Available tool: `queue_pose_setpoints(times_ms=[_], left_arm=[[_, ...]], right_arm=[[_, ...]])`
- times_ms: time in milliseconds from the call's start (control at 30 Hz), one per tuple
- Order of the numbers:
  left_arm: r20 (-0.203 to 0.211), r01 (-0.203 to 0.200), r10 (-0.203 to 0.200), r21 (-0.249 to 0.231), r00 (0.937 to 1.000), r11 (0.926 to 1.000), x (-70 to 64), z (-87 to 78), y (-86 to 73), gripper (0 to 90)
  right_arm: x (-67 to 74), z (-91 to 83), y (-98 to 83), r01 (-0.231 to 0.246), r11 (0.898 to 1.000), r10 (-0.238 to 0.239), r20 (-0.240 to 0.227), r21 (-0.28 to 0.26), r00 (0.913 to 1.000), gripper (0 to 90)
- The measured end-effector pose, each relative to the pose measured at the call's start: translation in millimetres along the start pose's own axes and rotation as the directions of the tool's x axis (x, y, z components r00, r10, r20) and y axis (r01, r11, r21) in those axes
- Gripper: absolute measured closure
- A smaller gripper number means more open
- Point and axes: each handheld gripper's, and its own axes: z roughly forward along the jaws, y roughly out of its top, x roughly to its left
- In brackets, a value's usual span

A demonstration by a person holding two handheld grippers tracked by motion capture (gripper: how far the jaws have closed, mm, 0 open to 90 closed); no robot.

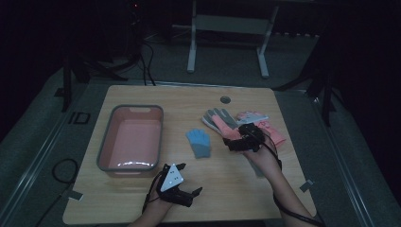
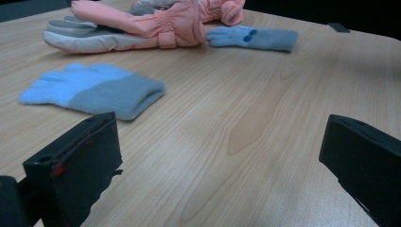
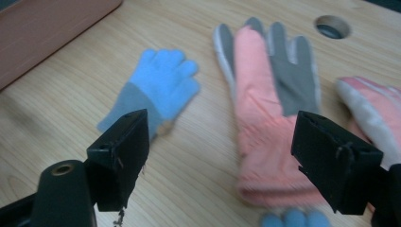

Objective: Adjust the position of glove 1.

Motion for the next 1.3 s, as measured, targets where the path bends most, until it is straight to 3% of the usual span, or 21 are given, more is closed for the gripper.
queue_pose_setpoints(times_ms=[400, 533, 700, 800, 933, 1133, 1300], left_arm=[[0.005, -0.007, 0.007, 0.0, 1.0, 1.0, -0.8, 0.3, 0.1, 0.0], [0.005, -0.014, 0.014, 0.0, 0.9999, 0.9999, -0.8, 0.0, 0.1, 0.0], [0.008, -0.015, 0.015, 0.0, 0.9999, 0.9999, -1.2, -0.1, 0.0, 0.0], [0.009, -0.011, 0.011, -0.001, 0.9999, 0.9999, -0.7, -0.1, 0.0, 0.0], [0.01, -0.013, 0.013, -0.002, 0.9999, 0.9999, -1.0, -0.3, -0.1, 0.0], [0.01, -0.011, 0.011, -0.002, 0.9999, 0.9999, -0.8, -0.2, -0.1, 0.0], [0.009, -0.01, 0.01, -0.001, 0.9999, 0.9999, -0.8, -0.2, -0.1, 0.0]], right_arm=[[22.0, 50.1, 17.9, 0.029, 0.997, -0.024, -0.07, 0.067, 0.9973, 24.2], [27.6, 65.7, 22.2, 0.032, 0.996, -0.026, -0.075, 0.084, 0.9969, 36.5], [35.3, 87.1, 25.7, 0.042, 0.992, -0.028, -0.11, 0.121, 0.9935, 43.7], [37.5, 98.6, 26.8, 0.045, 0.988, -0.027, -0.118, 0.149, 0.9926, 51.3], [38.7, 112.5, 27.3, 0.046, 0.986, -0.025, -0.129, 0.162, 0.9914, 54.4], [44.0, 131.5, 24.5, 0.087, 0.975, -0.068, -0.101, 0.203, 0.9926, 54.8], [44.5, 133.9, 21.0, 0.083, 0.979, -0.063, -0.113, 0.185, 0.9916, 60.0]])
